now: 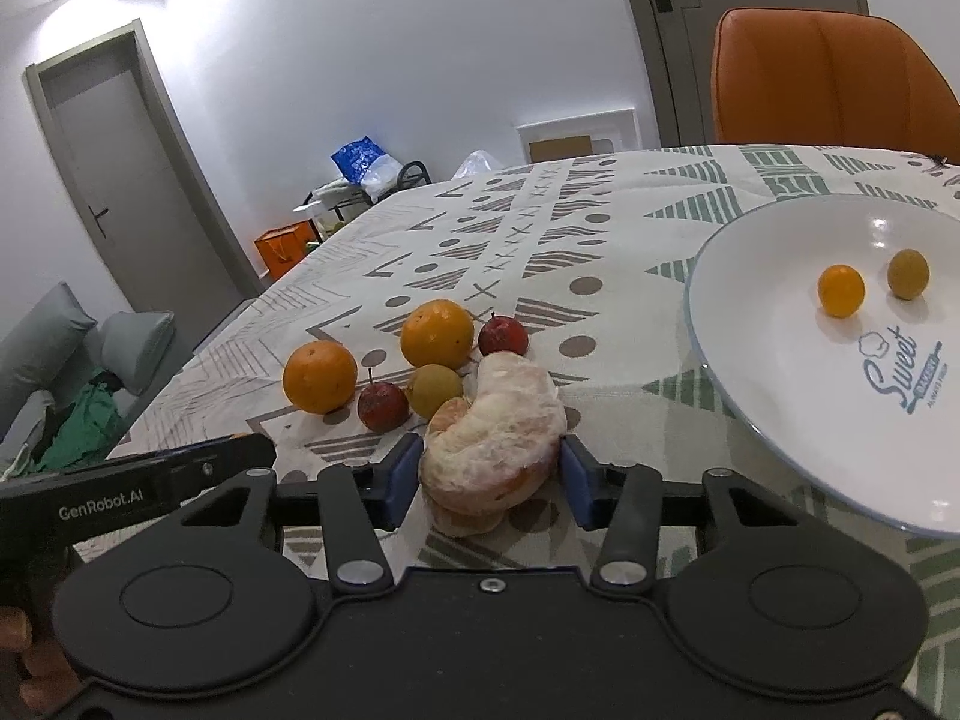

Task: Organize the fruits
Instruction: 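Grasp a small orange fruit with the left tool while the right tool grasps a peeled pomelo segment, then carry both items into the white bowl and open both tools to release them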

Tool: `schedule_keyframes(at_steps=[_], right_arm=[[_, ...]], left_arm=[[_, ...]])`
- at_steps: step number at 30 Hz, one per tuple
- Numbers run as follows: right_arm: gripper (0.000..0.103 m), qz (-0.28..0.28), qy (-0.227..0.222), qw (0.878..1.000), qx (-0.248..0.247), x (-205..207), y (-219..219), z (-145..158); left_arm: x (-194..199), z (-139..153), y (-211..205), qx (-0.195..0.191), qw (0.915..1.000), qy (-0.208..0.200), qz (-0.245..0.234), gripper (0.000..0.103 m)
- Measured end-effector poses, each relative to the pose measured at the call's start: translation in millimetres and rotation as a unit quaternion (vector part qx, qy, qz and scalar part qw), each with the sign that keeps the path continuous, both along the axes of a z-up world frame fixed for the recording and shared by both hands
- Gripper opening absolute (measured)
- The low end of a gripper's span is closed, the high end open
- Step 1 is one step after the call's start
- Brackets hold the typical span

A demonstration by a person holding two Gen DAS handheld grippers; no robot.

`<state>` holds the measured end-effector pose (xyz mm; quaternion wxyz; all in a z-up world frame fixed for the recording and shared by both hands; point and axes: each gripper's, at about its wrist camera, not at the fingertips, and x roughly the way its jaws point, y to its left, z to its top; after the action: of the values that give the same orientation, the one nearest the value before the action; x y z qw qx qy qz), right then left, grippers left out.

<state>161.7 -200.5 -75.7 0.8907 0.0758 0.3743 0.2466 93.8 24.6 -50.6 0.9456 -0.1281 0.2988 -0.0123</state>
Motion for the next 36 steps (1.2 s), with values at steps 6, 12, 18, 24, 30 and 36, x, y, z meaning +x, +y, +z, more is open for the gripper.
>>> schedule_keyframes(at_steps=[6,12,18,24,30,36], right_arm=[[0.046,-0.002,-0.008,1.000,0.014,-7.9,-8.9,5.7],[0.045,-0.008,-0.022,0.999,0.026,-14.5,-18.0,13.4],[0.045,-0.008,-0.035,0.999,0.034,-21.1,-23.5,19.3],[0.043,-0.015,-0.052,0.998,0.044,-25.8,-34.0,28.1],[0.037,-0.023,-0.061,0.996,0.054,-26.9,-45.9,32.2],[0.036,-0.029,-0.074,0.995,0.066,-29.9,-56.9,38.0]], left_arm=[[1.3,5.2,-9.5,0.005,0.9999,-0.002,-0.010,0.022],[2.7,11.2,-20.4,0.011,0.9997,-0.008,-0.022,0.022],[3.8,16.7,-30.3,0.015,0.9993,-0.014,-0.033,0.022],[7.0,22.7,-39.4,0.022,0.9987,-0.019,-0.041,0.022],[9.8,28.1,-50.1,0.029,0.9980,-0.025,-0.050,0.022],[12.2,32.8,-61.5,0.038,0.9972,-0.028,-0.059,0.022]])
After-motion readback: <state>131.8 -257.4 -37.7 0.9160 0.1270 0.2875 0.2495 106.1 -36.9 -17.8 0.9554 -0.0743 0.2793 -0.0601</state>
